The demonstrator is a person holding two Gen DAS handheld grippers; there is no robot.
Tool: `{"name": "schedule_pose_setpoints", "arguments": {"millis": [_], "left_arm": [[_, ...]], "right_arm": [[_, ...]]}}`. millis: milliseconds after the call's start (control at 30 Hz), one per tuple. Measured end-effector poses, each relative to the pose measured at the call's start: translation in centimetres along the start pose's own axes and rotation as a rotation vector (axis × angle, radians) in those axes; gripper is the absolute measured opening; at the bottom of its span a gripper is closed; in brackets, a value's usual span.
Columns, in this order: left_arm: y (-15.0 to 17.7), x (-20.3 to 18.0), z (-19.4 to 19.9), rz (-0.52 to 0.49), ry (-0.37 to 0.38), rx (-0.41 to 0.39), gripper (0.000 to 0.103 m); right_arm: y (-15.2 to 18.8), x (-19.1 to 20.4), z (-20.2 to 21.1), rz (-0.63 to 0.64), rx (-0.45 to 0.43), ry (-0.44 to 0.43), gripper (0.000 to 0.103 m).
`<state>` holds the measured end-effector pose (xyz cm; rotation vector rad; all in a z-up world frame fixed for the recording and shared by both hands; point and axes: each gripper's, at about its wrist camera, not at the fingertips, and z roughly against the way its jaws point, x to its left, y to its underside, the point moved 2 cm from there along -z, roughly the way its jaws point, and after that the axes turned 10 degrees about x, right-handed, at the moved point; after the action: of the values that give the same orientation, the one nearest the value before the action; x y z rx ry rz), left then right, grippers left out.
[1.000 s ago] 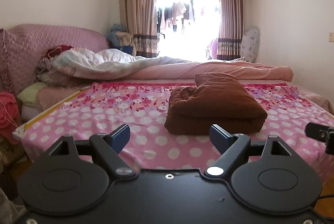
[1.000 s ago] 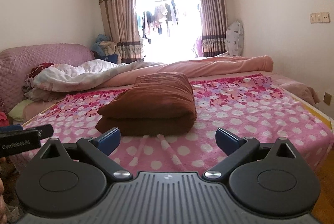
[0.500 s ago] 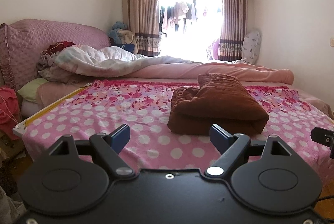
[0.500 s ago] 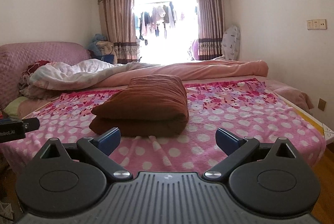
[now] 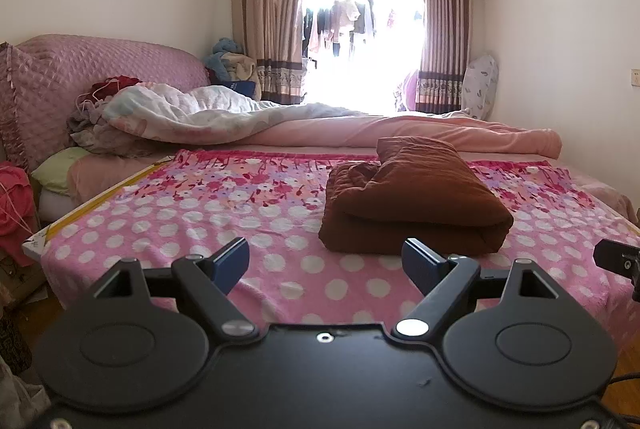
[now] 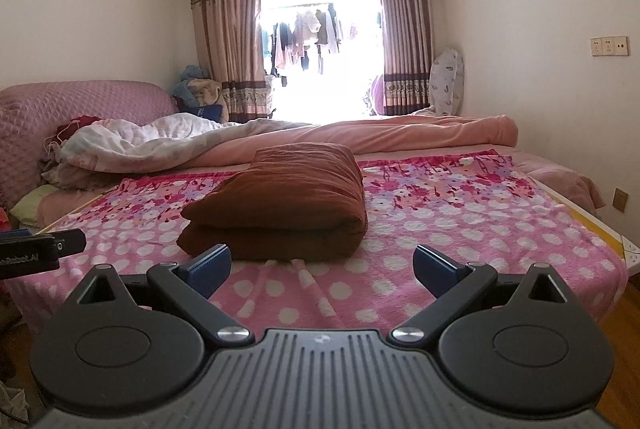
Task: Fold large clothes
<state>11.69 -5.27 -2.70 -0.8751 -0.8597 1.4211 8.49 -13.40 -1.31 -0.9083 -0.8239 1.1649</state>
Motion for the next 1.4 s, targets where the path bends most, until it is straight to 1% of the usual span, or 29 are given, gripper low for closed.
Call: {"name": "schedule_pose_setpoints", "arguments": {"millis": [633,1400], "left_arm": [[0.02,0.34,0.06,-0.006,0.020,0.002,0.086],[0.34,0.79,-0.11,-0.011,0.024,0.017,0.086]], "right_arm": [[-0.01,0.12,0.07,0.002,0.000,-0.002,0.103],[-0.03,0.27,0.19,0.003,0.001,-0.003,0.103]]}}
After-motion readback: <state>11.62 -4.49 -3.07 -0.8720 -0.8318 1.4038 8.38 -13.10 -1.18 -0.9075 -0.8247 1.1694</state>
